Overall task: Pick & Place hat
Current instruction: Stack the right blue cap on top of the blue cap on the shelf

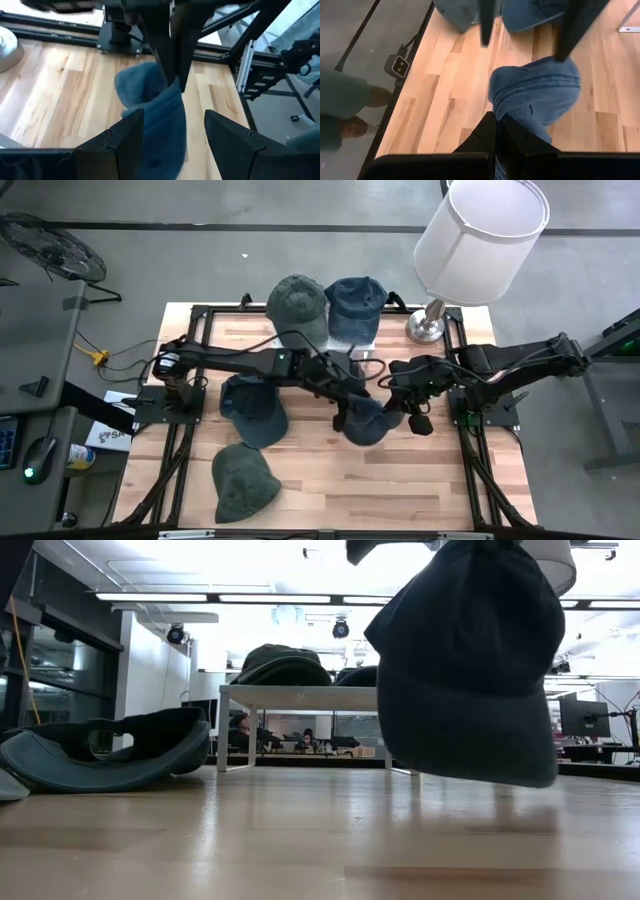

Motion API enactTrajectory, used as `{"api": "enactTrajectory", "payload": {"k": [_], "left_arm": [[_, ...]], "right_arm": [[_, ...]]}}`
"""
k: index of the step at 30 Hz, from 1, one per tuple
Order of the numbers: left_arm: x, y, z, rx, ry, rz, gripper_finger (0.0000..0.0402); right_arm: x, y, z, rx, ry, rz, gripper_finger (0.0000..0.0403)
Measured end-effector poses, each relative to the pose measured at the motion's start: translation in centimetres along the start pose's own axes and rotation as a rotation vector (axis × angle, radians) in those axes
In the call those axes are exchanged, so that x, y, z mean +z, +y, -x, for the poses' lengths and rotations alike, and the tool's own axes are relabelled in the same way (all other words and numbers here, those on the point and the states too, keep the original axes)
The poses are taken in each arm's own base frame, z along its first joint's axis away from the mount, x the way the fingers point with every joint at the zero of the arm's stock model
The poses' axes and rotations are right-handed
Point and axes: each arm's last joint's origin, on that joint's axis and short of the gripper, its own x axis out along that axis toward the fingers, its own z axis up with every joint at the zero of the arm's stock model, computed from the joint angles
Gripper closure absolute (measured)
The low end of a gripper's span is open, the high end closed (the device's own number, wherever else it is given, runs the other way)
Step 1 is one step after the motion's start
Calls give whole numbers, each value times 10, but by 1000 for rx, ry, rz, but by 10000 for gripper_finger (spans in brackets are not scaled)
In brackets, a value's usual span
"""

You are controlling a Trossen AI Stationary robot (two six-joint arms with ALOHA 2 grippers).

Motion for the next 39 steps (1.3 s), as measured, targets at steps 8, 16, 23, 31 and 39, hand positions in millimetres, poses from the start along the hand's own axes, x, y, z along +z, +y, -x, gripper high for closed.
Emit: {"api": "enactTrajectory", "payload": {"k": [8,16,23,31,39], "left_arm": [[-1,2,-5,18,-3,-70,195],[-1,2,-5,27,-12,-131,195],[3,1,-5,-2,-42,-134,195],[2,-2,-5,-80,-28,-154,195],[-2,-1,-10,-72,-3,-151,195]], "right_arm": [[-1,1,0,30,14,39,402],[2,1,0,37,-14,60,402],[6,2,0,40,-56,70,402],[7,1,0,13,-72,81,402],[13,2,1,26,-135,91,402]]}}
